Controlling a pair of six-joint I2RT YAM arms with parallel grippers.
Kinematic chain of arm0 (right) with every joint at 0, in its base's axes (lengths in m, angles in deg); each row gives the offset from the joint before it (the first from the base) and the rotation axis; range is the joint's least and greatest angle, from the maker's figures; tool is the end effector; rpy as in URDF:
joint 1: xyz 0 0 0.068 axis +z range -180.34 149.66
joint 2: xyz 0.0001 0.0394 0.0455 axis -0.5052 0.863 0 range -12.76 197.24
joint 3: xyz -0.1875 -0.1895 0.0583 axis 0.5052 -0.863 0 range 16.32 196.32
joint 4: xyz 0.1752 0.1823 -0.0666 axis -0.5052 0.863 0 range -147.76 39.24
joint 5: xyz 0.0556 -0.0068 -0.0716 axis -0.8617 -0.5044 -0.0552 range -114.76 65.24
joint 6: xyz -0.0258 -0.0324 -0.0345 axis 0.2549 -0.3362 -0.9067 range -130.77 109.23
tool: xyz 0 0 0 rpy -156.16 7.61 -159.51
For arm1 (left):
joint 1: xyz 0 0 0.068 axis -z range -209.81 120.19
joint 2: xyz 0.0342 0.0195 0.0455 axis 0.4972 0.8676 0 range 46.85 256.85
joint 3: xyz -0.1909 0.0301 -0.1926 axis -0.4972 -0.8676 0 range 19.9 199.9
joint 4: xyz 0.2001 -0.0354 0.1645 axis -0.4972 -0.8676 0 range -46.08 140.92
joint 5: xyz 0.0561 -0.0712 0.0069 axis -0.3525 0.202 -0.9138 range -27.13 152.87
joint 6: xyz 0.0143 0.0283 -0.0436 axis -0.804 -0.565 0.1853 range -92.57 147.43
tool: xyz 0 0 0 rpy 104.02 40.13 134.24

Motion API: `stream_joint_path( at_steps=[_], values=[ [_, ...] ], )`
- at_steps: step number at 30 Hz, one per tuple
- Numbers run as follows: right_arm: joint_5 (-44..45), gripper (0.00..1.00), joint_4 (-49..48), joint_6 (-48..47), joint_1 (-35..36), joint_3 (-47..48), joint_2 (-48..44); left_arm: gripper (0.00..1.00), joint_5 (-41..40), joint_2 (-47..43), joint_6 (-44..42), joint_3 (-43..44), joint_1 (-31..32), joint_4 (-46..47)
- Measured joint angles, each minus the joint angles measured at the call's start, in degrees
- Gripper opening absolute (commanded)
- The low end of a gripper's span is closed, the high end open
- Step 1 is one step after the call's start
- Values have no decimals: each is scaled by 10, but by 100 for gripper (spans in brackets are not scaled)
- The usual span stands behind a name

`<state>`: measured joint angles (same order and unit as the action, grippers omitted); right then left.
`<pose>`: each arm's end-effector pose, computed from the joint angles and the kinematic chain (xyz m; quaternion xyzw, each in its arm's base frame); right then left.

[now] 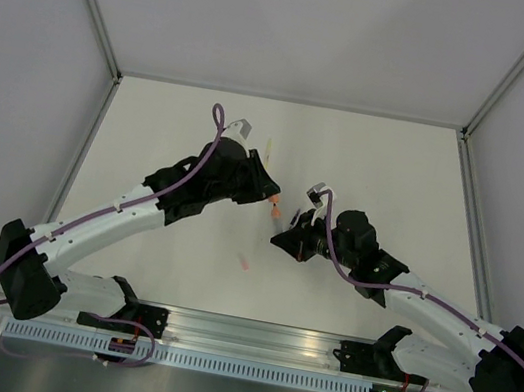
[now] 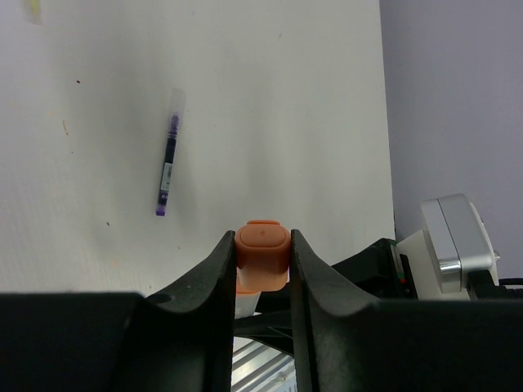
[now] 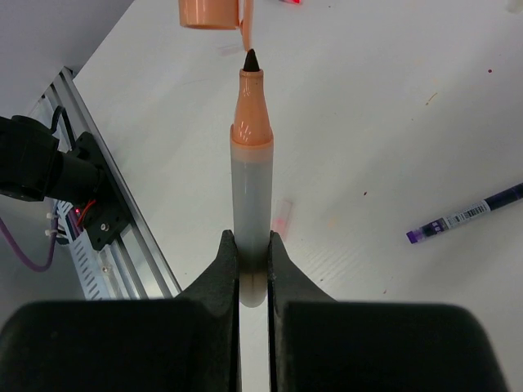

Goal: Insert the pens into the pen caps

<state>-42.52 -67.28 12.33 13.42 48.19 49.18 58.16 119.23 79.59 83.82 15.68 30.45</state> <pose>0.1650 0.1731 0.2379 -0.2321 0.7831 0.4159 0.3999 0.2033 -0.2026 0.3354 -0.0709 0.8579 -0.3588 0.3608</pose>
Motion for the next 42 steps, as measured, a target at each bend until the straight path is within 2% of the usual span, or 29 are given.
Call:
stream_joint_path(
  at_steps=[10, 42],
  values=[
    [-9, 0, -8, 0, 2, 0, 0, 2, -29, 0, -5, 3, 0, -43],
    [-19, 0, -15, 3, 7, 1, 17, 2, -38, 7, -5, 5, 0, -47]
  ],
)
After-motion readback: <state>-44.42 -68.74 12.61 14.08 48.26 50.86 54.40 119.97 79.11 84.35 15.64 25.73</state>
